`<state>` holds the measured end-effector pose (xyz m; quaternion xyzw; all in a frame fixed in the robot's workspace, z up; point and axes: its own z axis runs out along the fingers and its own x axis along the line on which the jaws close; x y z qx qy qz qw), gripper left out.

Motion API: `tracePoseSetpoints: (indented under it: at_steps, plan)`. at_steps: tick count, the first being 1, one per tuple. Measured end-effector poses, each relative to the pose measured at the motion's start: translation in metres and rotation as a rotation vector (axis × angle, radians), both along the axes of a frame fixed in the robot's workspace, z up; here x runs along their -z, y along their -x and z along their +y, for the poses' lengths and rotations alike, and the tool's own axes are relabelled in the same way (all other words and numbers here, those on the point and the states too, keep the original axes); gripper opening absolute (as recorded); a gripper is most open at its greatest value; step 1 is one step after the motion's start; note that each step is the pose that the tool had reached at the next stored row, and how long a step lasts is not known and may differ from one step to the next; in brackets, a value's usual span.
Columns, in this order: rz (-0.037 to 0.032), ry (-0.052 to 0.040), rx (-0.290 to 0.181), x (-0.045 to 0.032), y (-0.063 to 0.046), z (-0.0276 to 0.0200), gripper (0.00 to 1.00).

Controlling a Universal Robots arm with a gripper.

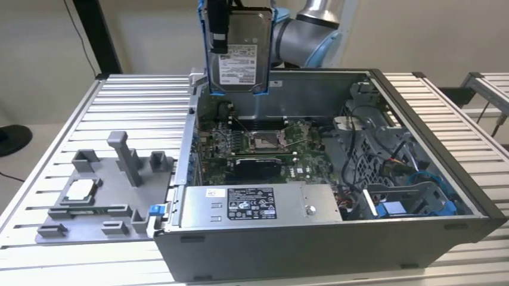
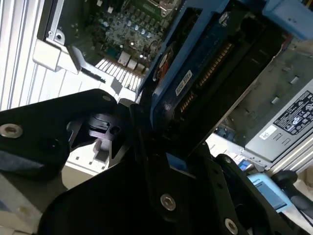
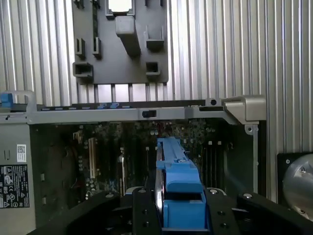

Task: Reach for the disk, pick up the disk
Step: 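Pick up the disk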

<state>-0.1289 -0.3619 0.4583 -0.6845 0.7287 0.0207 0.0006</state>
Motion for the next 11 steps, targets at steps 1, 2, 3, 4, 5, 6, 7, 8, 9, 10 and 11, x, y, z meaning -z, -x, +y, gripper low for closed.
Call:
tracePoseSetpoints:
  at_steps: [1, 2, 3, 4, 5, 6, 7, 8, 9, 10, 11]
  plan:
    - [-0.0001, -0.0001, 0.0, 0.0006, -0.005, 0.0, 0.0]
    - [-0.0001, -0.0001, 0.0, 0.0013, -0.009, 0.0, 0.0]
    - [-0.0001, 0.0, 0.0, 0.0018, -0.014, 0.0, 0.0]
    - [0.0, 0.0, 0.0, 0.0024, -0.018, 0.0, 0.0]
    - [-0.0001, 0.0, 0.0, 0.0031, -0.023, 0.0, 0.0]
    - [-0.0001, -0.0001, 0.0, 0.0037, -0.027, 0.0, 0.0]
    - [-0.0001, -0.0001, 0.0, 0.0044, -0.032, 0.0, 0.0]
    - [-0.0001, 0.0, 0.0, 0.005, -0.036, 0.0, 0.0]
    - [-0.0001, -0.0001, 0.0, 0.0057, -0.041, 0.0, 0.0]
    - [0.0, 0.0, 0.0, 0.0064, -0.045, 0.0, 0.0]
    - [-0.0001, -0.0001, 0.0, 0.0071, -0.049, 0.0, 0.0]
